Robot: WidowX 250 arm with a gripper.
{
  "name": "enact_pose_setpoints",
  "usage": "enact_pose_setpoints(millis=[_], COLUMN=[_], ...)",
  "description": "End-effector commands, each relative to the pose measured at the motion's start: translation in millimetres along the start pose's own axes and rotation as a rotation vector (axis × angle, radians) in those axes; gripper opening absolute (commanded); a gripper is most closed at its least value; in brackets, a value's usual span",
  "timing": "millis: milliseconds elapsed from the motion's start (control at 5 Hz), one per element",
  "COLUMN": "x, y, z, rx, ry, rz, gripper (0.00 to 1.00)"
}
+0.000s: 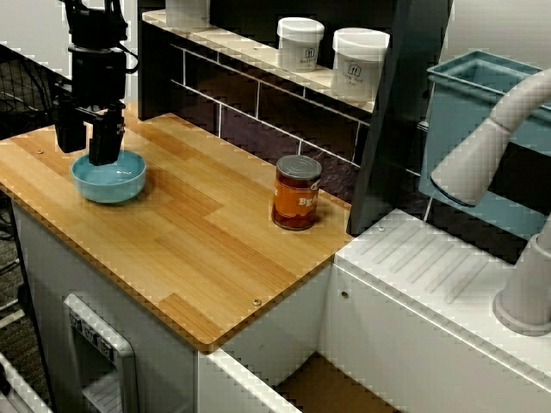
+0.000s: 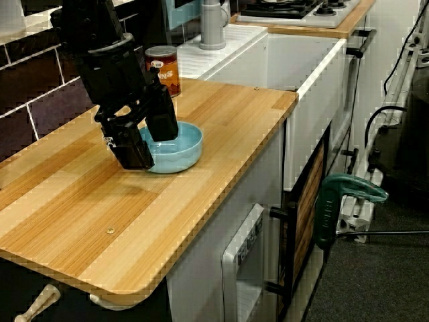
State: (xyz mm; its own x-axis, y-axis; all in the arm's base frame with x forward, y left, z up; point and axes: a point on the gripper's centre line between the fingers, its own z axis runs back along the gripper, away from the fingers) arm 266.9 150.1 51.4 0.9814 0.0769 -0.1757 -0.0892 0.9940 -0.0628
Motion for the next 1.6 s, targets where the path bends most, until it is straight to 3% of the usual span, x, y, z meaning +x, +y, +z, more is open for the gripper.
enact_pose_setpoints(millis=[0, 600, 800, 1400], x=[0.0, -19.5, -25.5, -23.4], y=[0.0, -13.5, -15.4, -31.8], z=[0.0, 4.5, 12.2, 0.0], rx=[0.000, 0.006, -0.014, -0.019], ry=[0.000, 0.010, -0.008, 0.001], rz=[0.000, -0.046, -0.054, -0.033], gripper=[1.00, 1.00, 1.00, 1.00])
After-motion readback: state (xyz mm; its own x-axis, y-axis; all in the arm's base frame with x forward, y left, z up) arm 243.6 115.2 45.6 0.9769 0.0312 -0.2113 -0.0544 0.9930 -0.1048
